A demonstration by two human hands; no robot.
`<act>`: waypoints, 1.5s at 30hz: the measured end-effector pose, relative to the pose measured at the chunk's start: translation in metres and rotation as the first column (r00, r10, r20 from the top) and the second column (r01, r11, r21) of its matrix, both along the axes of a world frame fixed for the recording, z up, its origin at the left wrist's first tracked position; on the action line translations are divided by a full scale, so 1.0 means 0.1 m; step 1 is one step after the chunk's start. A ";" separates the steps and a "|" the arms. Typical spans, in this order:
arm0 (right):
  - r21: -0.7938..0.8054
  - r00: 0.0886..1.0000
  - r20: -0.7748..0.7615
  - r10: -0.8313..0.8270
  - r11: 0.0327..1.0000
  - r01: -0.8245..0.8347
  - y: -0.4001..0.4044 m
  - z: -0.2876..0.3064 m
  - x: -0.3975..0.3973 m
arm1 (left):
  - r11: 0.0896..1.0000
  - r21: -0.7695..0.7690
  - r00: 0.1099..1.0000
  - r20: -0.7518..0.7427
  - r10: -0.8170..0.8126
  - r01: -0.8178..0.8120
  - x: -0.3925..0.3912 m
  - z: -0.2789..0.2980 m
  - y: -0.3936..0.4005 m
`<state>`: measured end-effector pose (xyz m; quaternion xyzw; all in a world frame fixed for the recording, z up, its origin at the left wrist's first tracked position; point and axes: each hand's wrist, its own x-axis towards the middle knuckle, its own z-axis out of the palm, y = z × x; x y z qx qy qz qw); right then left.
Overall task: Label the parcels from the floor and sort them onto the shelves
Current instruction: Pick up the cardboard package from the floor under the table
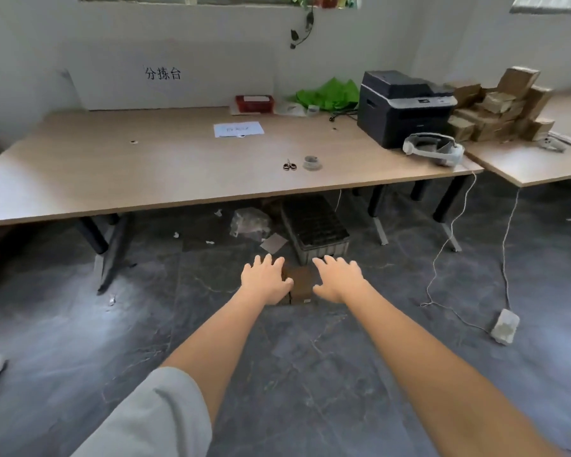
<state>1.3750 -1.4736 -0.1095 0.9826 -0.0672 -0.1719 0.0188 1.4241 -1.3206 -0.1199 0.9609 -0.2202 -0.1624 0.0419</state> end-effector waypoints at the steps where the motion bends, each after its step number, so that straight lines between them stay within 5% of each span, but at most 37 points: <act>1: 0.007 1.000 -0.012 0.009 1.000 -0.009 -0.06 -0.03 0.18 | 1.000 0.008 1.000 -0.013 0.015 -0.015 0.16 -0.03 -0.06; 13: 0.030 0.992 -0.108 0.062 0.998 -0.059 -0.81 -0.66 2.63 | 0.996 0.071 0.992 -0.107 0.062 -0.055 2.54 -0.73 -0.75; 22: 0.253 0.965 -0.261 0.026 0.967 0.042 -1.10 -1.46 4.21 | 0.990 0.083 0.956 -0.261 0.132 -0.114 4.02 -1.58 -1.09; 29: 0.477 0.925 -0.359 -0.124 0.827 0.296 -1.15 -3.52 5.00 | 0.956 0.050 0.861 -0.423 0.282 -0.289 4.63 -3.40 -1.27; 32: 0.527 0.872 -0.443 -0.209 0.726 0.442 -1.14 -4.65 5.14 | 0.885 -0.054 0.738 -0.578 0.350 -0.462 4.79 -4.36 -1.36; 38: 0.556 0.830 -0.450 -0.329 0.625 0.549 -1.14 -6.45 5.46 | 0.765 -0.105 0.637 -0.632 0.441 -0.635 5.20 -6.33 -1.50; 45: 0.505 0.857 -0.388 -0.340 0.699 0.506 -1.10 -7.84 5.87 | 0.659 -0.133 0.566 -0.653 0.504 -0.740 5.66 -7.98 -1.77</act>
